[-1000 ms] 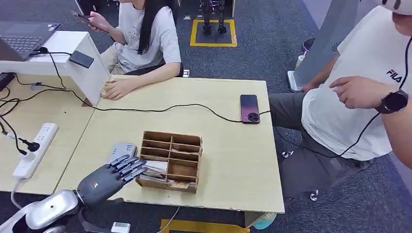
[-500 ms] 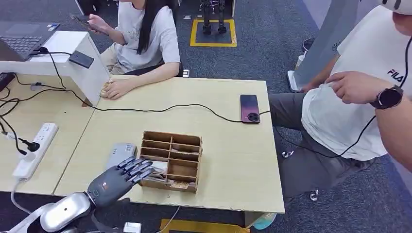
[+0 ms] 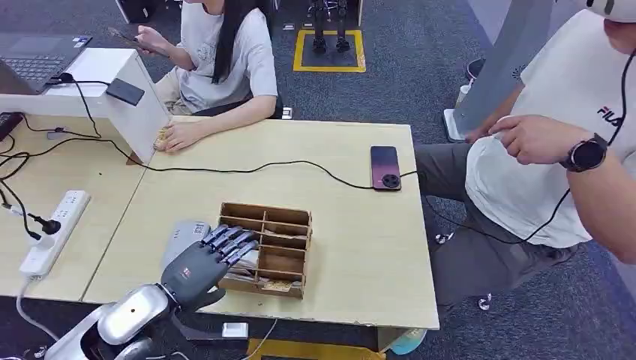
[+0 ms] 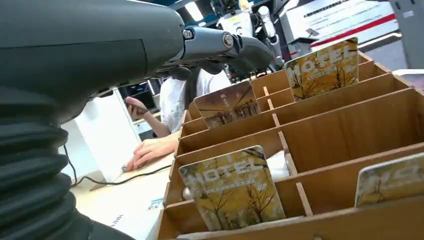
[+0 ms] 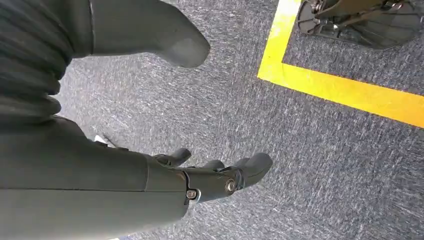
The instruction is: Pass the card to the sensor for recognition and then transmit it.
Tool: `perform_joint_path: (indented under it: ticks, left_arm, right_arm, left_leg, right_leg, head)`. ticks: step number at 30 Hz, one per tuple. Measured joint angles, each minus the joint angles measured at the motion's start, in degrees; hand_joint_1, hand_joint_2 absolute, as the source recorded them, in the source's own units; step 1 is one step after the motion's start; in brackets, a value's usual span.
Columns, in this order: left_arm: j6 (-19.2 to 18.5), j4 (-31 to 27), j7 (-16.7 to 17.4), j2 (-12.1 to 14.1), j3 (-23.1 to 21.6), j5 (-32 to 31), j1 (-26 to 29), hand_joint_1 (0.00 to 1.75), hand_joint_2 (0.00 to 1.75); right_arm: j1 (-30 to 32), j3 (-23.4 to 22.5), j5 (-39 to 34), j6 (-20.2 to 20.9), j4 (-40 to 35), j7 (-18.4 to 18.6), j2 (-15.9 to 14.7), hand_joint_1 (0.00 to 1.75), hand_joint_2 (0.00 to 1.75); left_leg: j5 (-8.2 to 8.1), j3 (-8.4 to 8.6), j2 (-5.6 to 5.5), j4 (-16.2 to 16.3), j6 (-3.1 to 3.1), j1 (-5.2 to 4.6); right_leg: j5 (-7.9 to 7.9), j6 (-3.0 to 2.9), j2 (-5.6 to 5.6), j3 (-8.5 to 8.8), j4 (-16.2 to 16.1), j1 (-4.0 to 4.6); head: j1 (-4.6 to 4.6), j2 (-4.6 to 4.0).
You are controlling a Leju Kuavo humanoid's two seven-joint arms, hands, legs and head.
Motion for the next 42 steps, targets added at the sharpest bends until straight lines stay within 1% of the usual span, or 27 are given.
perform_joint_path:
  ticks: [4, 9, 17, 18, 19, 28, 42]
  left_arm:
    - [-0.19, 1.11, 0.39, -0.57, 0.0, 0.02, -0.22, 0.0, 1.75]
    - [-1.01, 1.99, 0.52, -0.54, 0.0, 0.0, -0.14, 0.0, 1.75]
    - [-1.12, 2.38, 0.55, -0.13, 0.0, -0.09, -0.07, 0.0, 1.75]
    - [-1.27, 2.38, 0.55, 0.0, 0.0, -0.09, -0.07, 0.24, 1.75]
    - [-1.44, 2.38, 0.55, 0.15, 0.0, -0.09, -0.07, 1.75, 1.75]
    - [-2.34, 1.88, -0.15, 2.6, 0.09, 1.25, -0.36, 1.75, 1.75]
    - [-2.42, 0.76, -0.63, 4.9, 0.39, 3.13, 0.58, 1.75, 1.75]
  right_arm:
    - [0.0, 0.0, 0.0, 0.02, 0.0, 0.02, 0.02, 0.0, 1.75]
    - [0.01, 0.0, -0.02, 0.2, 0.0, 0.28, 0.02, 0.0, 1.75]
    - [0.02, 0.0, 0.0, 0.17, 0.0, 0.15, 0.02, 0.0, 1.75]
    - [0.02, 0.0, 0.0, 0.17, 0.0, 0.09, 0.02, 0.0, 1.75]
    - [0.02, 0.0, 0.0, 0.17, 0.0, 0.0, 0.02, 0.0, 1.75]
    - [0.0, 0.02, -0.02, 0.17, 0.02, 0.0, 0.02, 0.0, 1.75]
    - [0.03, 0.02, 0.0, 0.2, 0.04, 0.17, 0.02, 0.0, 1.75]
  left_leg:
    - [0.0, 0.0, 0.0, 0.0, 0.0, 0.0]
    - [0.0, -0.01, -0.01, 0.0, 0.0, 0.02]
    - [0.0, -0.01, -0.01, 0.0, 0.0, 0.01]
    - [0.0, -0.01, -0.01, 0.0, 0.0, 0.01]
    - [0.0, 0.0, -0.01, 0.0, 0.0, 0.01]
    - [0.03, 0.12, -0.02, -0.01, -0.03, 0.02]
    - [0.08, 0.14, -0.01, -0.02, -0.12, 0.02]
  right_leg:
    - [0.0, 0.0, 0.0, 0.0, 0.0, 0.01]
    - [0.0, 0.0, 0.0, 0.0, 0.0, 0.01]
    - [0.0, 0.0, -0.01, 0.01, 0.0, 0.0]
    - [0.0, 0.0, -0.01, 0.01, 0.0, 0.0]
    - [0.0, 0.0, -0.01, 0.01, 0.0, 0.0]
    - [-0.01, -0.01, -0.02, 0.13, 0.01, 0.01]
    - [0.05, -0.11, 0.0, 0.13, 0.05, 0.03]
  head:
    - [0.0, 0.0]
    - [-0.02, 0.0]
    - [0.0, 0.0]
    - [0.0, 0.0]
    - [-0.02, 0.0]
    - [0.0, 0.0]
    - [0.0, 0.0]
